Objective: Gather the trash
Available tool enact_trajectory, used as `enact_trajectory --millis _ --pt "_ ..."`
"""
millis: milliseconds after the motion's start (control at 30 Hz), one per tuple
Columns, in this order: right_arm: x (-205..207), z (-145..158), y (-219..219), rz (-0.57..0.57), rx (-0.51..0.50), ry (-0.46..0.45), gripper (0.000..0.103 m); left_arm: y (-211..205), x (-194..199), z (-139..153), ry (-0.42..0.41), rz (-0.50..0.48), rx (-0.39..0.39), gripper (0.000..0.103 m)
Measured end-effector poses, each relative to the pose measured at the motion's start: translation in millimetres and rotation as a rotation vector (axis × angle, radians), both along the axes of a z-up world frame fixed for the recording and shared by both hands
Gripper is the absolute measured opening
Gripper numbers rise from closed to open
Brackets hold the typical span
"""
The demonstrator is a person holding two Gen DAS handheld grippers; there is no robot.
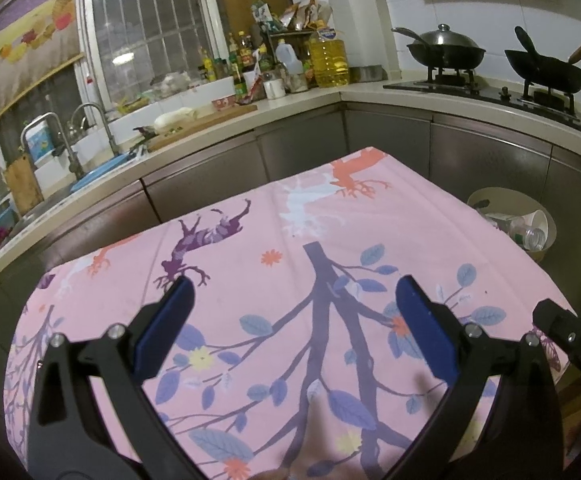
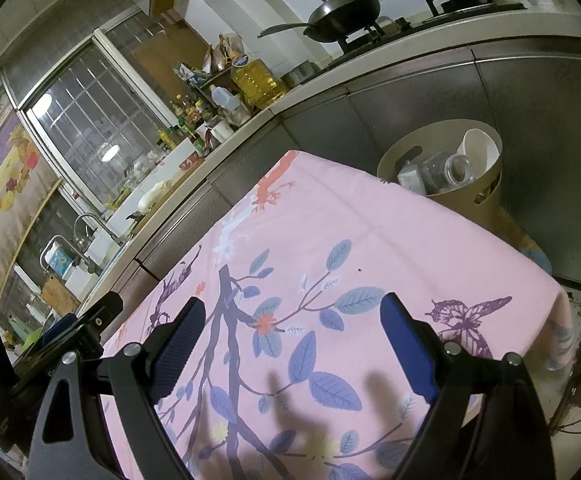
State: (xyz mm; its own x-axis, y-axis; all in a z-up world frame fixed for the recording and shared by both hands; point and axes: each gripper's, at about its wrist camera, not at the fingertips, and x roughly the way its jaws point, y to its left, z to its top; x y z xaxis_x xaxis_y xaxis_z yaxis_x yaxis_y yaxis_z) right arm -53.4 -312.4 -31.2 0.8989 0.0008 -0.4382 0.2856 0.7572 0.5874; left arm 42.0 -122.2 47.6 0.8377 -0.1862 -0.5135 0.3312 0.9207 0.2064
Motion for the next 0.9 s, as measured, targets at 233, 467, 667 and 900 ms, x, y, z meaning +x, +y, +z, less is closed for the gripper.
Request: enact_trajectory --millis 233,467,667,900 --pt "0 -1 0 0.0 0.002 0.001 0.086 0 0 -4 0.004 -0.005 0.001 0.097" --pt "0 -3 0 -0.002 0.002 0.002 0.086 -1 -1 -8 0.009 -0.013 -0.003 0.097" --pt "-6 3 9 -0.019 -0.066 -0.025 0.086 -1 -4 -9 0.026 -0.031 -0.026 0.097" --pt "-9 6 9 -0.035 -0.073 -0.018 0.086 2 -5 -5 0.044 -0.059 -0.052 0.097"
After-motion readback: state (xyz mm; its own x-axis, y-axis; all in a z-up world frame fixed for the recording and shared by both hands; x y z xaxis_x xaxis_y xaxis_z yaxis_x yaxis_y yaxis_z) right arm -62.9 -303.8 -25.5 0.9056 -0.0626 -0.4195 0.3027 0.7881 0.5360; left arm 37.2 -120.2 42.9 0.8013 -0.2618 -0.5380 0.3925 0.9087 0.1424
